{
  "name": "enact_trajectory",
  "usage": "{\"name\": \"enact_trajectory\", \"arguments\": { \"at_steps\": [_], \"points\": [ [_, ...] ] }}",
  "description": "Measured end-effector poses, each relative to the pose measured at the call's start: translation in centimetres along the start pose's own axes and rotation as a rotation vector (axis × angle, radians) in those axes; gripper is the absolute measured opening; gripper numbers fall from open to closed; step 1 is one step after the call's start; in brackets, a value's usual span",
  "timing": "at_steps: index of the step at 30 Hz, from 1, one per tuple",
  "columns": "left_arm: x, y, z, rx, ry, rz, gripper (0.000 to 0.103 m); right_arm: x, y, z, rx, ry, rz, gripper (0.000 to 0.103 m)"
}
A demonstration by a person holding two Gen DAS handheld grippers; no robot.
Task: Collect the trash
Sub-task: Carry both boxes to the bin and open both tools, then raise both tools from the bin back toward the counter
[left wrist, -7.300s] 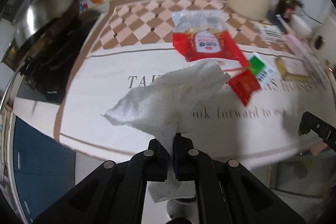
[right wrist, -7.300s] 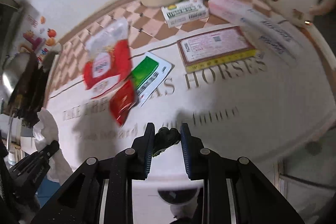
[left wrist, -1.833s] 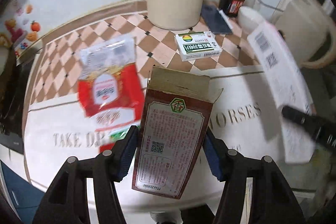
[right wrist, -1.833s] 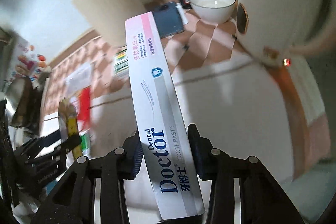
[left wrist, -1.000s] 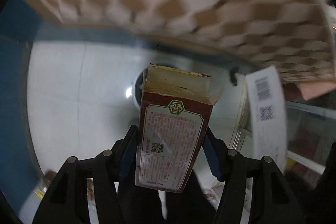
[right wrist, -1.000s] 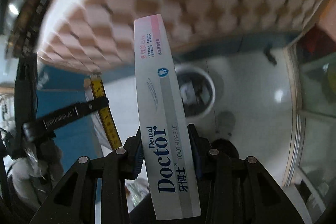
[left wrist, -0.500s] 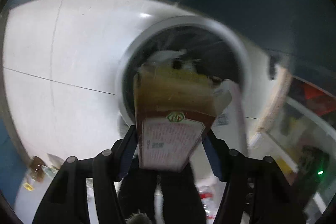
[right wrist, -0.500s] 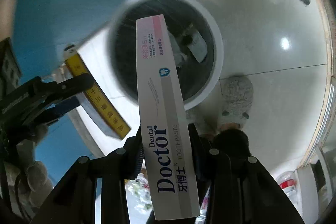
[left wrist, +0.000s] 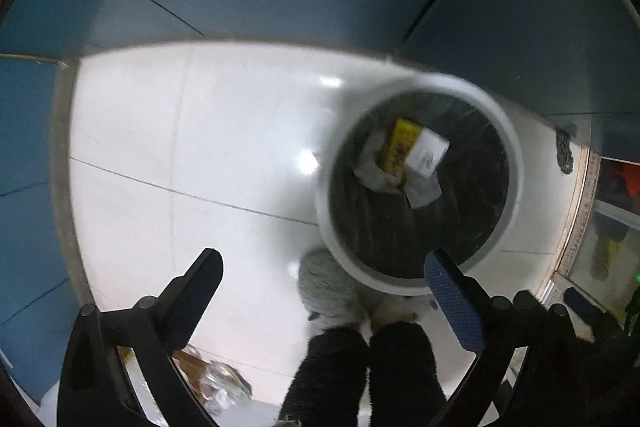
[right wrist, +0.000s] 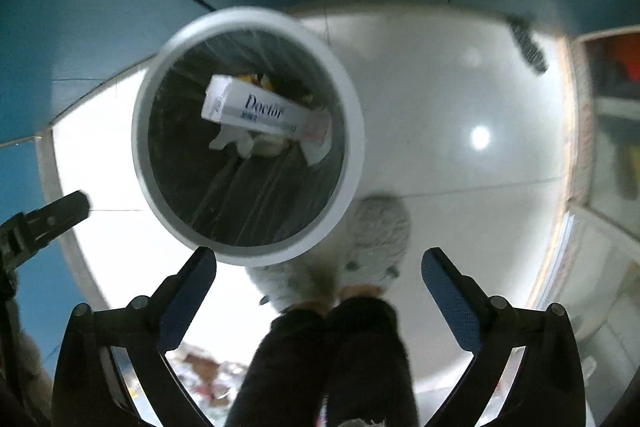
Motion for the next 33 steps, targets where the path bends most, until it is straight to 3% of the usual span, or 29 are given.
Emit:
{"name": "enact_trajectory", "arguments": {
  "at_steps": [5, 12, 20, 27, 33],
  "points": [
    [-0.5, -7.2, -1.9, 0.057, 0.018, 0.030, 0.103, -1.0, -6.0, -1.0, 0.078, -0.017, 0.006, 0.103],
    [0.7, -20.1, -5.3, 0.139, 0.069, 0.017, 0.103, -0.2, -20.1, -4.3, 0.191, -0.039, 0.031, 0.103],
    [1.4, -31.2, -9.0, 0.215, 0.068, -0.020, 0.103, 0.9, -36.7, -9.5, 0.295, -0.069, 0.055, 0.103],
    [1.5, -40.5, -11.7, 0.314, 0.094, -0.027, 0.103, 1.4, -46.7, -14.2, 0.332, -0.088, 0.089, 0.103],
    [0.7, -47.9, -9.9, 0.492, 0.096, 0.106, 0.103, 1.8, -54.0, -15.4, 0.378, -0.045, 0.226, 0.103]
  ]
}}
Point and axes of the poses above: each gripper's, at about its wrist camera, not at the fingertips, and y roughly the way its jaws point, x to its right, z to its top, the point moved 5 cm from there along y, roughly the way its jaws point, and after that the axes turned 14 degrees about y, right-handed, at the moved point
